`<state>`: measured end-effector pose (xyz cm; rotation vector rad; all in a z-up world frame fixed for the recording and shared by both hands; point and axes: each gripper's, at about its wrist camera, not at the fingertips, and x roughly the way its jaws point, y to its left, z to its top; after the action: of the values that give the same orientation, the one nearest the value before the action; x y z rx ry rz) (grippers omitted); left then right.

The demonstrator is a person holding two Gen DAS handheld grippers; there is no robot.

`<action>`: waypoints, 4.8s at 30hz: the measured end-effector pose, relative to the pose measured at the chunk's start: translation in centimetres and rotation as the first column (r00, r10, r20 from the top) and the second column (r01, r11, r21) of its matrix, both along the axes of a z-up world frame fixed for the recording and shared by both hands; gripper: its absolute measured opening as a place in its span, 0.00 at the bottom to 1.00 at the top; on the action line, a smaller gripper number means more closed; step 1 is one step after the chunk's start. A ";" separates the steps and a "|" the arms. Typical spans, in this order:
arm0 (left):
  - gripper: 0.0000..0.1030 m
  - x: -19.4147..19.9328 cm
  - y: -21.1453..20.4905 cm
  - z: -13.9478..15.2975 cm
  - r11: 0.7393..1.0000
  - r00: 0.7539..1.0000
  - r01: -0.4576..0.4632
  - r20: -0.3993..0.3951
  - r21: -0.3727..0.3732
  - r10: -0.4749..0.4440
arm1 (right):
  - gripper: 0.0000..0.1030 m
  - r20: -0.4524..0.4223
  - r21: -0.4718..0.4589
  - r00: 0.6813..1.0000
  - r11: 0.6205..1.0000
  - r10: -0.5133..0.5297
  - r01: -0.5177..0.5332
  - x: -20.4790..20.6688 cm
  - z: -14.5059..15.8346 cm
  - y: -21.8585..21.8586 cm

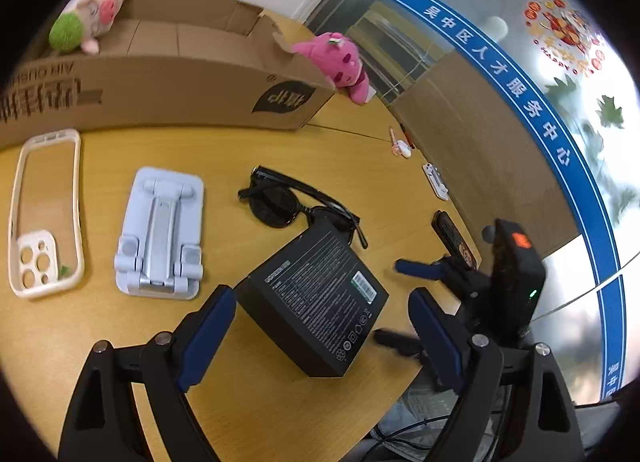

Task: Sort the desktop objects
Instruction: 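Move the right tool to the black box and close on it, then lift the black box with the right gripper and carry it over the cardboard box, then lower the black box beside the plush pig and open the right gripper, then withdraw the right tool from the box back over the table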

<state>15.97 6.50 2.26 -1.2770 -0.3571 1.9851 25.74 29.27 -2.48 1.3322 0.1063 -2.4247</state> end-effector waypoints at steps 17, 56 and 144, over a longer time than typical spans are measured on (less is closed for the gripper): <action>0.61 -2.1 0.6 -6.2 1.000 0.989 0.024 0.143 0.019 -0.026 | 0.99 -0.088 0.128 0.992 0.989 0.091 -0.079 -1.4 -0.6 -5.9; 0.60 -14.8 -8.2 30.1 0.979 0.696 -0.181 -0.691 0.093 0.194 | 0.98 -0.785 0.243 0.573 0.968 0.236 -0.065 -19.6 33.1 -14.5; 0.77 -9.3 -7.9 9.9 0.843 0.782 -0.513 -0.493 -0.163 0.382 | 1.00 -0.401 0.074 0.914 0.992 -0.063 0.101 -15.4 16.1 -10.6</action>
<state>6.64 -1.36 12.21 -0.9041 -0.1554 2.7582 10.31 18.71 13.61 0.8720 0.2784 -2.7624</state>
